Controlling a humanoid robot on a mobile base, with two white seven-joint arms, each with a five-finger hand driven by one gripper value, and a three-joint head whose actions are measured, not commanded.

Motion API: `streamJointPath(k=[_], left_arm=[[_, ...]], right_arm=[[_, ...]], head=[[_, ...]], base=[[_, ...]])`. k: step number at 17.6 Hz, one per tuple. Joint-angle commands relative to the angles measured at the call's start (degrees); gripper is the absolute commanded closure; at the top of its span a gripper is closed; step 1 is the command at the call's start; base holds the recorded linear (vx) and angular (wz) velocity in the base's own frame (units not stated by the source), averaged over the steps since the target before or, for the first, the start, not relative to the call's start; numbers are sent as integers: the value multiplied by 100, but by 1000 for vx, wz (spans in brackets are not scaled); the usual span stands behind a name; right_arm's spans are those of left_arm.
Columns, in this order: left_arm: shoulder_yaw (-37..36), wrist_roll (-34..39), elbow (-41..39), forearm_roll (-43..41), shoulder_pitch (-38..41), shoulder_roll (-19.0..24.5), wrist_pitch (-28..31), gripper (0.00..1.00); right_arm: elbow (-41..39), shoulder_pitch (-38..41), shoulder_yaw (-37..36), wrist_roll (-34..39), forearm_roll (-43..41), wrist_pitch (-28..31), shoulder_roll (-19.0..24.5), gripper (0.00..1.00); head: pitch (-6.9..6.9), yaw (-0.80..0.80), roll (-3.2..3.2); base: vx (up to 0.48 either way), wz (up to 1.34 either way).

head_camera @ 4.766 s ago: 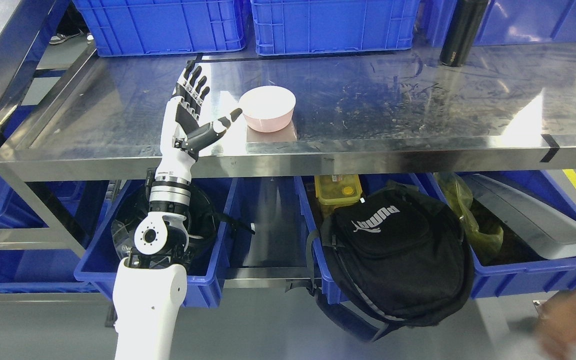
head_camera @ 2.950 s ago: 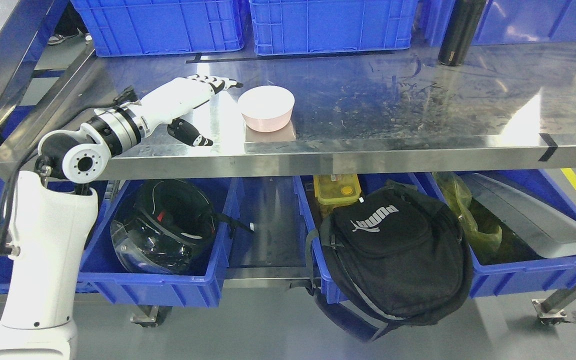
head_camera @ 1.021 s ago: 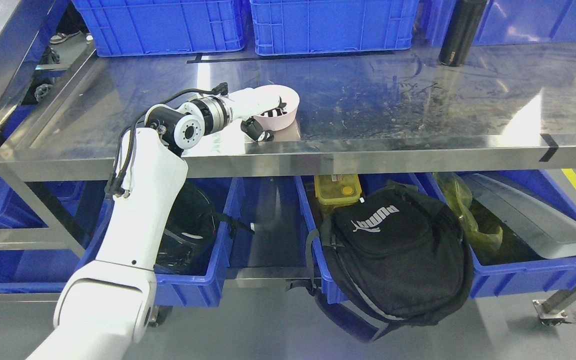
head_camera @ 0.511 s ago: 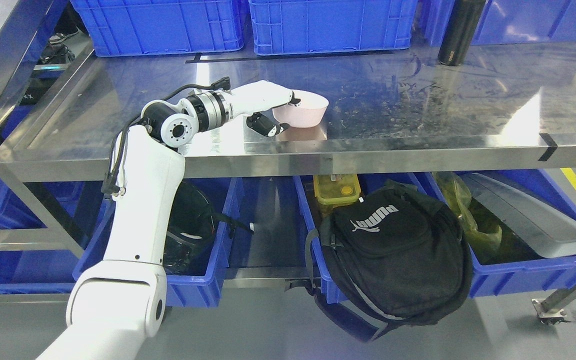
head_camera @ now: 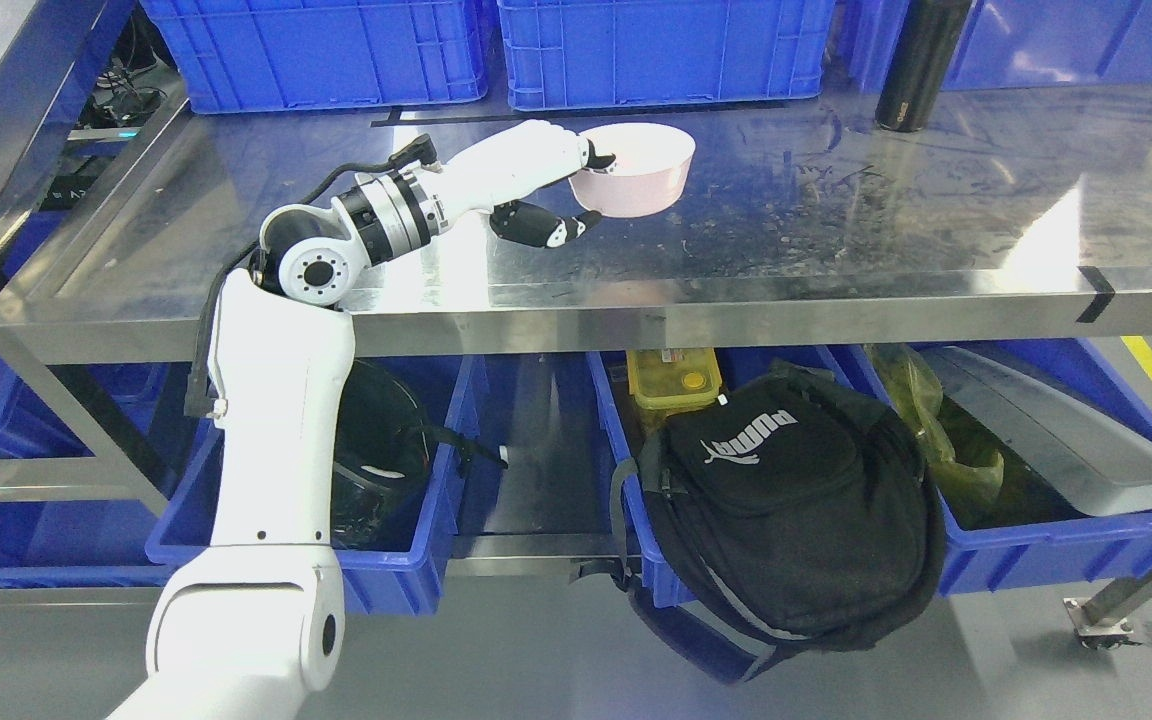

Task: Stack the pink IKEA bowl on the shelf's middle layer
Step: 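Lift the pink bowl off the shelf with the left hand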

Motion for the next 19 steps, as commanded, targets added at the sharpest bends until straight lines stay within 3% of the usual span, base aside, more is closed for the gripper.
streamJointPath(k=[1, 19], left_arm=[[428, -61, -1246, 443, 806, -9, -124, 99], [402, -52, -1889, 654, 1195, -9, -124, 97]], right_arm=[[-100, 132, 0, 1, 0, 3, -100, 0], [-100, 132, 0, 1, 0, 3, -100, 0]], head=[[0, 0, 0], [0, 0, 0]], base=[[0, 0], [0, 1]])
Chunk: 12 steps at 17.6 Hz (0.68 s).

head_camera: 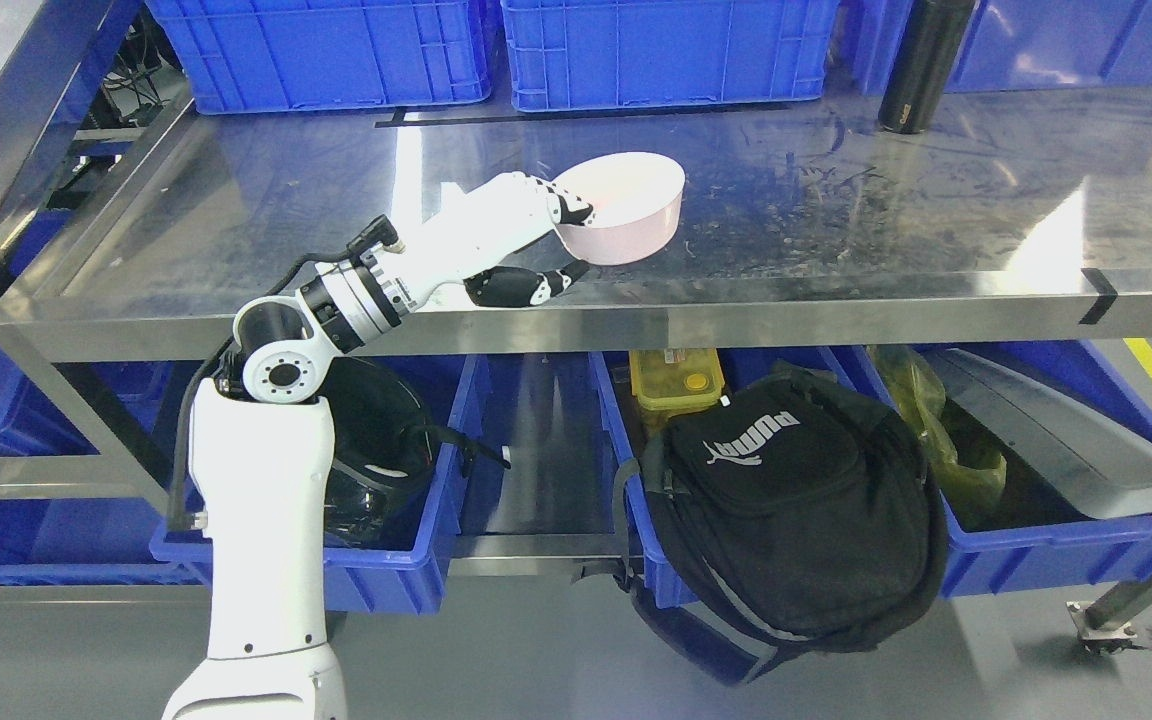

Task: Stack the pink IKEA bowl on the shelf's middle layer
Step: 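Lift the pink bowl off the shelf with the left hand, then hold the pink bowl raised in the left hand while driving to the other shelf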

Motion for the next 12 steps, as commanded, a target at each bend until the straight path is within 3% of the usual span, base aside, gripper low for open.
streamJointPath(k=[1, 6, 12], left_arm=[[25, 2, -455, 23, -8, 83, 0, 97], [166, -7, -534, 23, 27, 83, 0, 96], [157, -112, -648, 23, 1, 83, 0, 96]], right_arm=[[-100, 132, 0, 1, 0, 3, -100, 0], [-100, 132, 0, 1, 0, 3, -100, 0], [-100, 132, 0, 1, 0, 3, -100, 0]], head=[[0, 0, 0], [0, 0, 0], [0, 0, 0]], base=[[-2, 21], [-44, 401], [-58, 1196]])
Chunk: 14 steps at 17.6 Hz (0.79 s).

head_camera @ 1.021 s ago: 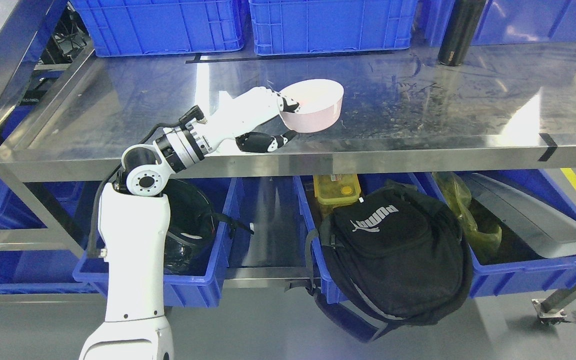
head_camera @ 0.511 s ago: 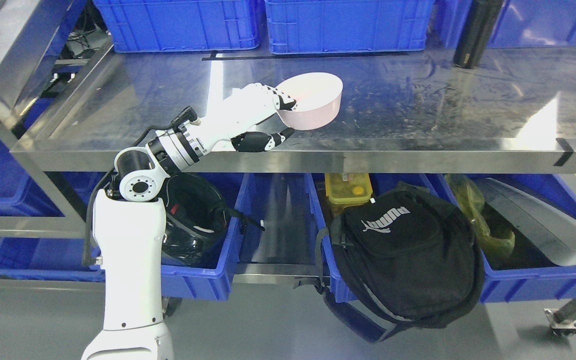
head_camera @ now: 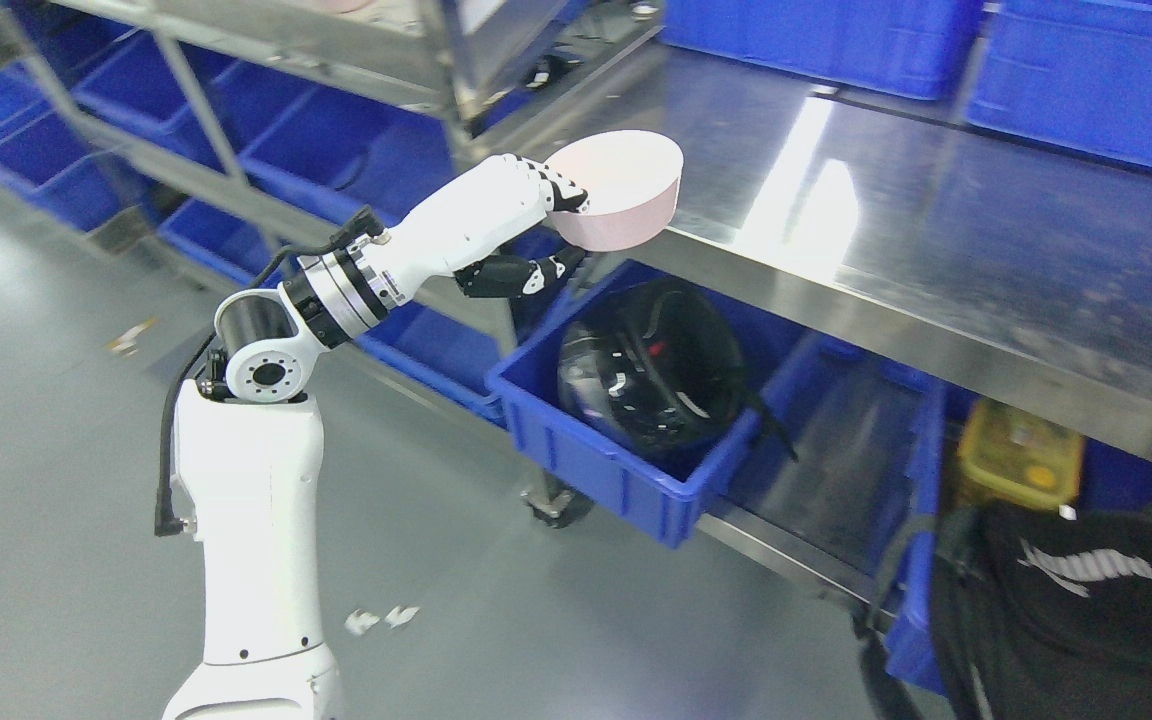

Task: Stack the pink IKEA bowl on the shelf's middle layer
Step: 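Hold the pink bowl raised in the left hand while driving to the other shelf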

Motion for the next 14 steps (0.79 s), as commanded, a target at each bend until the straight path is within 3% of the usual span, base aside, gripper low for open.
streamJointPath(k=[1, 9, 14], left_arm=[[62, -14, -247, 5, -7, 94, 0, 96], [44, 39, -282, 5, -24, 94, 0, 96], [124, 30, -405, 5, -68, 94, 0, 94]], right_arm=[[-100, 133, 0, 7, 0, 3, -100, 0], [-100, 133, 0, 7, 0, 3, -100, 0], [-100, 133, 0, 7, 0, 3, -100, 0]], head=[[0, 0, 0], [3, 0, 0], [4, 0, 0]], base=[[-54, 1437], [-44, 1418], [102, 895]])
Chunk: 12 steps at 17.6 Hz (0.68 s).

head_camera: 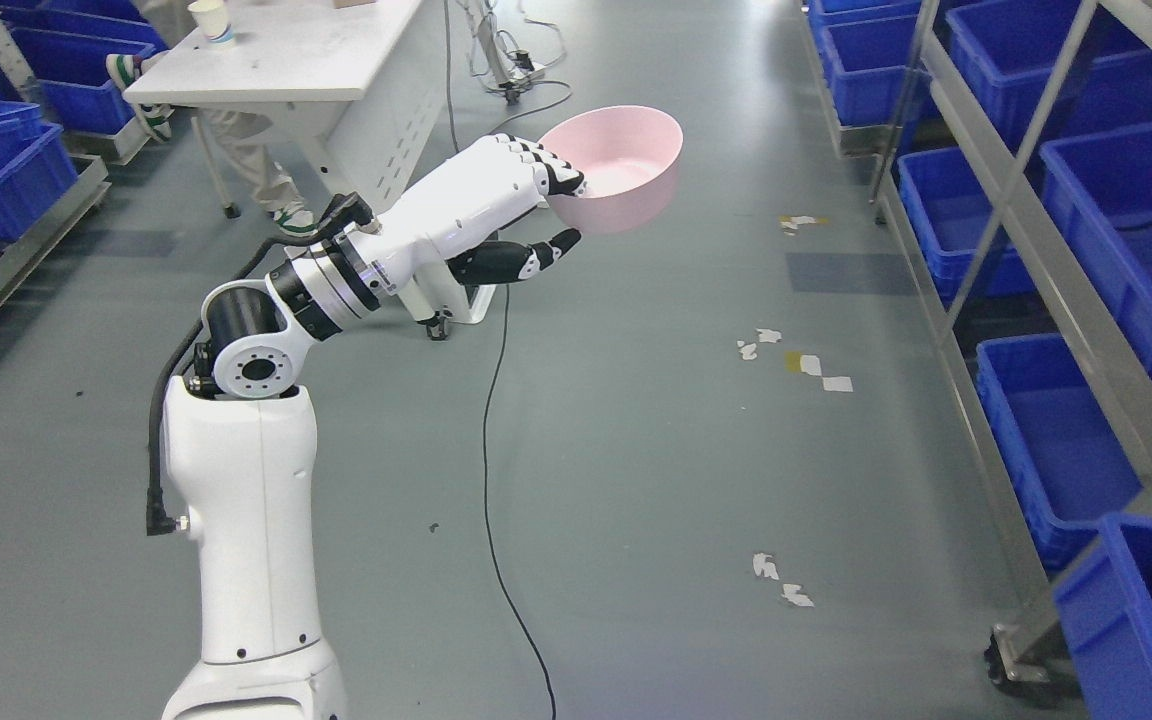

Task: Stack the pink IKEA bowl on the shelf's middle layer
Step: 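Hold the pink bowl raised in the left hand while driving to the other shelf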

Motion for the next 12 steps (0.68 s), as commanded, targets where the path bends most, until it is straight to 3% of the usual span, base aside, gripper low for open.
streamJointPath(k=[1, 12], left_arm=[[71, -3, -180, 0, -21, 100, 1, 94], [80, -3, -189, 0, -21, 100, 1, 94]], right_arm=[[-100, 133, 0, 1, 0, 3, -100, 0], [-100, 133, 0, 1, 0, 3, -100, 0]], head=[[0, 0, 0], [0, 0, 0]], base=[[141, 610], [315, 0]])
